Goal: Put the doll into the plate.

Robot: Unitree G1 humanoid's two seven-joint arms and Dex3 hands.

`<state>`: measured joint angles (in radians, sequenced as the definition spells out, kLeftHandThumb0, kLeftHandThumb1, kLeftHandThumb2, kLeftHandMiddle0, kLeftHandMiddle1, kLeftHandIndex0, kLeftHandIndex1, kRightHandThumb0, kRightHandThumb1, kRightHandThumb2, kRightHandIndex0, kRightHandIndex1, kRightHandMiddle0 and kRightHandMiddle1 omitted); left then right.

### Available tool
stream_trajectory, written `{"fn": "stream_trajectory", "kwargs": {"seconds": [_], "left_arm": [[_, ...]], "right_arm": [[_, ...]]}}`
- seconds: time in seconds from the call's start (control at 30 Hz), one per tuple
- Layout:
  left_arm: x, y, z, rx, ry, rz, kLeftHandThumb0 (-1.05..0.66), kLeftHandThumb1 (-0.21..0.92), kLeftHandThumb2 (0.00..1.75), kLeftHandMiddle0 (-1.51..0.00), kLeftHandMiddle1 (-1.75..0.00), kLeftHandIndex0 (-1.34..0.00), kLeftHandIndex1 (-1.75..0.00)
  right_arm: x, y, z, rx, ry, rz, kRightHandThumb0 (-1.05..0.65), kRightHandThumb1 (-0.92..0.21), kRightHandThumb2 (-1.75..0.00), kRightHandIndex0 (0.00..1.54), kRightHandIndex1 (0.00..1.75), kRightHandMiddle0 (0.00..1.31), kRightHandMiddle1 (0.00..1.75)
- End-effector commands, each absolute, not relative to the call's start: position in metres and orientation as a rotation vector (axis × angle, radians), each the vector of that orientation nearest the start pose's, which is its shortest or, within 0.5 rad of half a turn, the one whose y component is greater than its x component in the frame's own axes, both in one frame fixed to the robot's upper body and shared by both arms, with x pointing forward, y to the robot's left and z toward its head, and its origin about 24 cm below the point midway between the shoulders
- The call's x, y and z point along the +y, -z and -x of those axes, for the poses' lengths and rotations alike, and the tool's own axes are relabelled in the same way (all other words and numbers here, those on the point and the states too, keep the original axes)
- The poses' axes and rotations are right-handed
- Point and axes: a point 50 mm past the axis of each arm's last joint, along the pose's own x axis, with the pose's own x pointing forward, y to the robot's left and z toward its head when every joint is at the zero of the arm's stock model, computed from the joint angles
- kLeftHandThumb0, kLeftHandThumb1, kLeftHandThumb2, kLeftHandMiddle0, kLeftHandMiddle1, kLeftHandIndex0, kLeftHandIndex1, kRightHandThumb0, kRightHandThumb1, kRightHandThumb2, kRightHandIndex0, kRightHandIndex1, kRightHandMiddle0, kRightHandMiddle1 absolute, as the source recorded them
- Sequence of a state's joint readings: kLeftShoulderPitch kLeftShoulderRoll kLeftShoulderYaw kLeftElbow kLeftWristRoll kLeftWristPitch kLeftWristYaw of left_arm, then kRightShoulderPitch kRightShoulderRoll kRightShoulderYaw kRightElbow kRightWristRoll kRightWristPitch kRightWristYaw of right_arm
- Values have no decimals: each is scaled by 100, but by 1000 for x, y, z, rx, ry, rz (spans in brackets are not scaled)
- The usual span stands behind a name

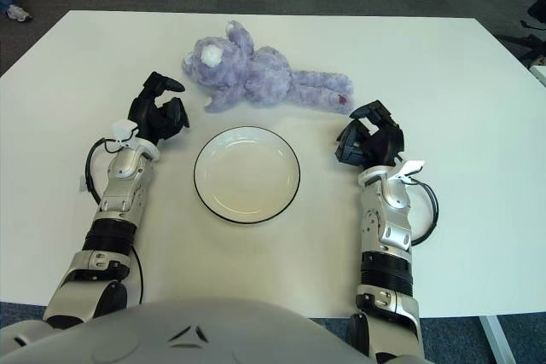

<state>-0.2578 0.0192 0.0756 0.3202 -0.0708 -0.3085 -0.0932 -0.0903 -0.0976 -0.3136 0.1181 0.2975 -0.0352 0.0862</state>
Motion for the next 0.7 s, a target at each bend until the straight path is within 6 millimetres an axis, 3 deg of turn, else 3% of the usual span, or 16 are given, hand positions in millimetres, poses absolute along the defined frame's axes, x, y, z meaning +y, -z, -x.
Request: {"fn": "stream_trajectory", "kwargs": {"seconds": [0.0,0.67], "left_arm": [[155,-43,-290,-154,52,52,-39,61,94,-106,-175,-38,-175],[154,-43,-291,-156,61,61,-40,60,95,-105,-175,-39,-175]], "right_arm": [[-235,-39,-257,-49,218,-245,-1,-6,-157,81,175,66,159],[-235,-40,-258,-49,218,-244,-1,-6,-156,80,175,65,159]]}}
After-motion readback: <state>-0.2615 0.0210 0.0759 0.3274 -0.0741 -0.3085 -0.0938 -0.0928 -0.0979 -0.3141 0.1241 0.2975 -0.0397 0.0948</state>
